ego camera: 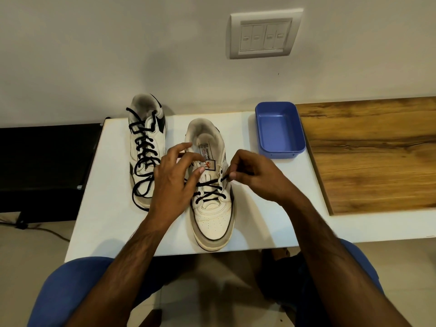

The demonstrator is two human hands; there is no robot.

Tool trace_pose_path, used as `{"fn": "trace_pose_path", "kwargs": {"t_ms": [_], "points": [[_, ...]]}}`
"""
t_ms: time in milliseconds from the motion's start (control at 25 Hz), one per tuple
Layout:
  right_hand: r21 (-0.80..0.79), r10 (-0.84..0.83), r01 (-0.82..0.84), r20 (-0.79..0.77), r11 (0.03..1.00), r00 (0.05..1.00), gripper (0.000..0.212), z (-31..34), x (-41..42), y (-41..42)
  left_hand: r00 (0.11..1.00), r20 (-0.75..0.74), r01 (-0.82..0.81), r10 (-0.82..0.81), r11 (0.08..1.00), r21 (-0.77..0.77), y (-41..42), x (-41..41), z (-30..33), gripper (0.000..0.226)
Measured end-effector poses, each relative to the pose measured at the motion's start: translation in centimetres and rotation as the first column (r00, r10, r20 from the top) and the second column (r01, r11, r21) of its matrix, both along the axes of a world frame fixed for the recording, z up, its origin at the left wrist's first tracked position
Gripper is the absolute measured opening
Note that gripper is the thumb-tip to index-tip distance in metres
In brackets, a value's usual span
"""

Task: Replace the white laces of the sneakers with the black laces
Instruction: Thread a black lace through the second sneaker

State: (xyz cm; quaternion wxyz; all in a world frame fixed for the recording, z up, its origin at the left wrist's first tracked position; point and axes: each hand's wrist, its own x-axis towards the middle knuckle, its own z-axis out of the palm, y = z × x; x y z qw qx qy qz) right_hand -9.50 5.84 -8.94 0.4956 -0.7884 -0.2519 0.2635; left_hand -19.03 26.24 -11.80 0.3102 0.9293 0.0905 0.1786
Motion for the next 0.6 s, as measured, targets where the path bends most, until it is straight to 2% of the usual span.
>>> {"fn": "trace_pose_path", "kwargs": {"t_ms": [80,120,160,200,240,280,320,360,400,440,480,600], "points": [[0.170,-0.069,0.079,-0.063,0.982,0.996,0.007,0.5,0.3,-0.4,0.999,0.024,0.040,-0.038,0.997,-0.062,0.4,0.2,-0.1,0.019],[0.307,-0.122,0.163,-0.150,0.938,0.981,0.007,0.8,0.4,-0.5,0.998,0.042,0.053,-0.049,0.994,-0.093,0.7,0.2,-0.1,0.018],[0.445,-0.168,0.292,-0.296,0.847,0.940,0.005,1.2,0.5,-0.7,0.997,0.055,0.062,-0.056,0.990,-0.125,0.8,0.1,0.0,0.017],[0.519,-0.195,0.423,-0.436,0.743,0.879,0.005,1.5,0.6,-0.8,0.997,0.057,0.069,-0.061,0.986,-0.154,0.9,0.1,0.0,0.015],[0.528,-0.217,0.502,-0.509,0.685,0.833,0.006,1.7,0.6,-0.9,0.997,0.053,0.072,-0.063,0.981,-0.180,1.0,0.0,0.0,0.014],[0.478,-0.277,0.514,-0.482,0.712,0.831,0.005,1.7,0.5,-0.8,0.997,0.047,0.072,-0.064,0.977,-0.202,1.1,-0.1,0.1,0.014],[0.367,-0.335,0.451,-0.338,0.813,0.879,0.005,1.4,0.5,-0.6,0.997,0.042,0.076,-0.068,0.972,-0.223,1.3,-0.1,0.1,0.016],[0.202,-0.306,0.327,-0.129,0.923,0.943,0.009,0.8,0.3,-0.4,0.996,0.040,0.083,-0.075,0.968,-0.239,1.4,-0.2,0.2,0.017],[0.019,-0.186,0.185,0.038,0.983,0.982,0.014,0.3,-0.1,0.0,0.996,0.039,0.092,-0.084,0.964,-0.251,1.4,-0.2,0.3,0.018],[-0.135,-0.055,0.073,0.136,0.988,0.989,0.017,-0.2,-0.4,0.4,0.995,0.038,0.099,-0.092,0.960,-0.260,1.5,-0.3,0.3,0.019],[-0.215,0.019,0.022,0.185,0.976,0.982,0.018,-0.5,-0.6,0.8,0.995,0.036,0.104,-0.098,0.957,-0.272,1.6,-0.3,0.3,0.019],[-0.271,0.056,0.020,0.270,0.962,0.961,0.018,-0.8,-0.7,1.2,0.992,0.039,0.125,-0.119,0.942,-0.312,1.7,-0.2,0.2,0.019]]}}
